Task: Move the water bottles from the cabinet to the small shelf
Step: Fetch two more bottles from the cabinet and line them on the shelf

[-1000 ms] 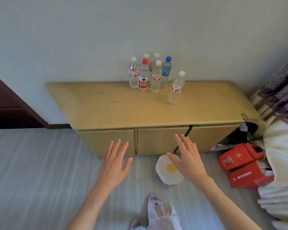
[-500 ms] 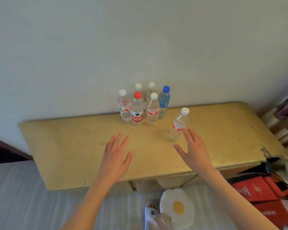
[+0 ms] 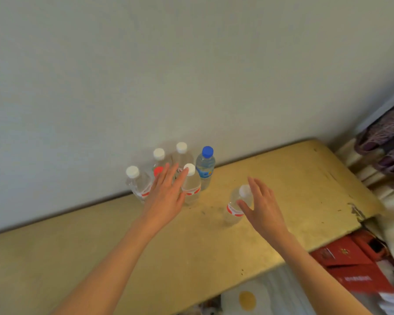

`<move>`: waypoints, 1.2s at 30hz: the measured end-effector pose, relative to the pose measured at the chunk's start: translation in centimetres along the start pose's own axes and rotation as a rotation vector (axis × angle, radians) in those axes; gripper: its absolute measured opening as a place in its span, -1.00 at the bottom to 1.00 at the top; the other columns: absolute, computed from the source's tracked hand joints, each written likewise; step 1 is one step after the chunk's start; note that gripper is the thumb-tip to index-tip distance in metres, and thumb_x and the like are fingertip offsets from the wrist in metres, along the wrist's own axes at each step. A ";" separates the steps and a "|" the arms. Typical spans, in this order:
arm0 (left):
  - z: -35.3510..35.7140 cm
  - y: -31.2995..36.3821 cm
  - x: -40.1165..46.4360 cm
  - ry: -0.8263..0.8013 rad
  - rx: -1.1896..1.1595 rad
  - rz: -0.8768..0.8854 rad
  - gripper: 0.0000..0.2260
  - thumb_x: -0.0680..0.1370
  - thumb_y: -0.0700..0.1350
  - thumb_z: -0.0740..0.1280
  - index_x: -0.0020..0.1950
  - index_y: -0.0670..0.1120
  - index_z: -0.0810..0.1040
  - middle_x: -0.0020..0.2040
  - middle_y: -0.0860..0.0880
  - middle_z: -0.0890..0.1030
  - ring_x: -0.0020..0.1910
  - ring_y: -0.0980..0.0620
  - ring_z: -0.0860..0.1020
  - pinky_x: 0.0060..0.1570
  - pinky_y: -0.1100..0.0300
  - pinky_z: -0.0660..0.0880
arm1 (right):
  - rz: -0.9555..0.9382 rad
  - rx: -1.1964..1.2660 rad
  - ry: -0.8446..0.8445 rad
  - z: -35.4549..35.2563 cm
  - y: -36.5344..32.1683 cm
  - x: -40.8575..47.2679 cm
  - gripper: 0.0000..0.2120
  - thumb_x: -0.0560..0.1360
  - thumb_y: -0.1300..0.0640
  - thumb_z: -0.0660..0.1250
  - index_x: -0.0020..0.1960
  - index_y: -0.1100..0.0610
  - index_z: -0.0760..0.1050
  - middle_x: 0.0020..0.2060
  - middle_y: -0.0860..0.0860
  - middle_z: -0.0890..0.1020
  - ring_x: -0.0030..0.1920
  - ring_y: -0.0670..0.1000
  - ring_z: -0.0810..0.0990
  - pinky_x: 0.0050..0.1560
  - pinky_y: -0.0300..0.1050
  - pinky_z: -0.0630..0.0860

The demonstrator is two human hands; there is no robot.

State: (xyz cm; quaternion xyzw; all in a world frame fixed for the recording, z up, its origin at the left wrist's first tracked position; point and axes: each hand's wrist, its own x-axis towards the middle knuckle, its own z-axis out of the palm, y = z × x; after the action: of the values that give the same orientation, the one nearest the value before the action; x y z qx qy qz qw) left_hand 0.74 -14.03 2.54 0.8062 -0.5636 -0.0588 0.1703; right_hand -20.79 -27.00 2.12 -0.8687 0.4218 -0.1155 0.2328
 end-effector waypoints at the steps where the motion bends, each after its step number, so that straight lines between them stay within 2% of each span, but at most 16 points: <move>1: 0.1 -0.2 1.0 -0.015 0.001 0.009 -0.46 0.44 -0.25 0.33 0.39 -0.14 0.26 0.40 -0.29 0.27 0.39 -0.29 0.21 0.32 -0.19 0.21 | 0.017 0.014 -0.001 0.3 0.0 0.1 -0.38 0.42 0.11 0.38 0.39 0.24 0.23 0.30 0.21 0.39 0.26 0.24 0.36 0.25 0.03 0.31; 5: 0.7 -0.6 4.3 -0.083 -0.040 0.059 -0.45 0.49 -0.26 0.24 0.45 -0.10 0.14 0.47 -0.19 0.12 0.45 -0.16 0.10 0.39 -0.05 0.18 | 0.077 0.044 0.015 1.1 0.1 0.5 -0.49 0.43 0.17 0.37 0.33 0.23 0.33 0.17 0.18 0.50 0.17 0.22 0.44 0.15 -0.01 0.37; 7: 1.2 -0.5 5.1 -0.115 -0.069 0.073 -0.45 0.51 -0.26 0.22 0.45 -0.10 0.11 0.47 -0.16 0.15 0.43 -0.15 0.14 0.37 -0.01 0.20 | 0.082 0.060 0.036 1.3 0.3 0.7 -0.53 0.41 0.22 0.38 0.29 0.24 0.38 0.14 0.19 0.52 0.14 0.24 0.47 0.14 0.00 0.39; 10: 2.0 -0.4 5.4 -0.094 -0.136 0.066 -0.54 0.48 -0.29 0.26 0.37 -0.14 0.29 0.33 -0.18 0.35 0.30 -0.19 0.33 0.26 -0.05 0.33 | 0.098 0.069 0.047 1.5 0.2 0.9 -0.56 0.41 0.23 0.38 0.26 0.24 0.39 0.13 0.19 0.54 0.13 0.23 0.47 0.13 -0.02 0.38; 14: 2.7 -0.9 4.9 -0.007 -0.202 0.070 -0.66 0.38 -0.37 0.36 0.13 -0.17 0.51 0.05 -0.22 0.51 0.02 -0.25 0.47 0.02 -0.09 0.47 | 0.149 0.082 0.076 1.4 -0.1 1.0 -0.65 0.43 0.21 0.36 0.18 0.23 0.42 0.05 0.20 0.56 0.06 0.22 0.48 0.01 -0.02 0.39; 18: 2.8 -1.1 3.7 0.028 -0.271 0.139 -0.69 0.33 -0.34 0.43 0.04 -0.12 0.55 -0.06 -0.18 0.54 -0.04 -0.08 0.43 0.01 0.21 0.31 | 0.194 0.085 0.109 1.4 0.3 0.2 -0.67 0.41 0.22 0.38 0.14 0.26 0.43 -0.03 0.20 0.54 0.00 0.23 0.49 -0.02 0.05 0.47; 20: 2.7 -0.8 3.1 0.008 -0.307 0.166 -0.67 0.33 -0.31 0.44 0.06 -0.14 0.55 -0.03 -0.19 0.55 -0.01 0.01 0.36 0.02 0.30 0.22 | 0.221 0.090 0.128 1.3 0.7 -1.0 -0.67 0.42 0.24 0.37 0.15 0.27 0.44 -0.05 0.20 0.50 -0.03 0.23 0.48 -0.04 -0.02 0.42; 23: 2.6 0.3 2.4 -0.037 -0.316 0.148 -0.64 0.33 -0.29 0.46 0.10 -0.21 0.54 0.01 -0.22 0.55 0.04 0.02 0.34 0.04 0.32 0.18 | 0.257 0.124 0.157 0.9 1.2 -3.8 -0.72 0.44 0.23 0.35 0.12 0.25 0.43 -0.07 0.14 0.46 -0.07 0.18 0.47 -0.09 -0.11 0.34; 26: 2.5 2.0 1.5 -0.103 -0.320 0.146 -0.66 0.37 -0.23 0.44 0.13 -0.17 0.54 0.02 -0.14 0.54 0.06 -0.07 0.43 -0.01 0.35 0.19 | 0.266 0.169 0.220 0.3 1.7 -7.3 -0.76 0.44 0.21 0.36 0.08 0.23 0.44 -0.12 0.04 0.41 -0.15 0.10 0.46 -0.11 -0.05 0.40; 28: 2.7 3.7 0.5 -0.136 -0.337 0.179 -0.68 0.39 -0.21 0.43 0.14 -0.15 0.55 0.05 -0.08 0.53 0.07 -0.04 0.43 0.01 0.37 0.18 | 0.314 0.192 0.288 -0.6 2.0 -9.9 -0.77 0.44 0.20 0.37 0.06 0.22 0.46 -0.13 0.03 0.42 -0.17 0.08 0.47 -0.11 -0.16 0.33; 32: 3.2 8.8 -3.2 -0.213 -0.398 0.315 -0.71 0.37 -0.22 0.43 0.08 -0.14 0.57 -0.02 0.00 0.52 -0.02 0.10 0.41 -0.01 0.43 0.19 | 0.418 0.203 0.408 -2.6 2.9 -17.3 -0.78 0.43 0.18 0.38 0.05 0.20 0.47 -0.13 0.02 0.44 -0.15 0.00 0.41 -0.15 -0.31 0.26; 36: 4.4 15.5 -7.5 -0.328 -0.405 0.514 -0.73 0.34 -0.21 0.41 0.04 -0.15 0.58 -0.07 -0.01 0.52 -0.07 0.07 0.43 -0.06 0.39 0.23 | 0.513 0.209 0.538 -3.9 4.4 -27.0 -0.79 0.42 0.24 0.38 0.04 0.20 0.48 -0.13 0.00 0.42 -0.17 -0.02 0.40 -0.12 -0.48 0.30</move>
State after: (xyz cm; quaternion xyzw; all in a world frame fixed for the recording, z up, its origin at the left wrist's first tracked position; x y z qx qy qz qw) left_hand -16.95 -12.72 3.02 0.5680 -0.7444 -0.2529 0.2433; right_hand -41.97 -9.27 3.14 -0.6451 0.6574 -0.3195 0.2227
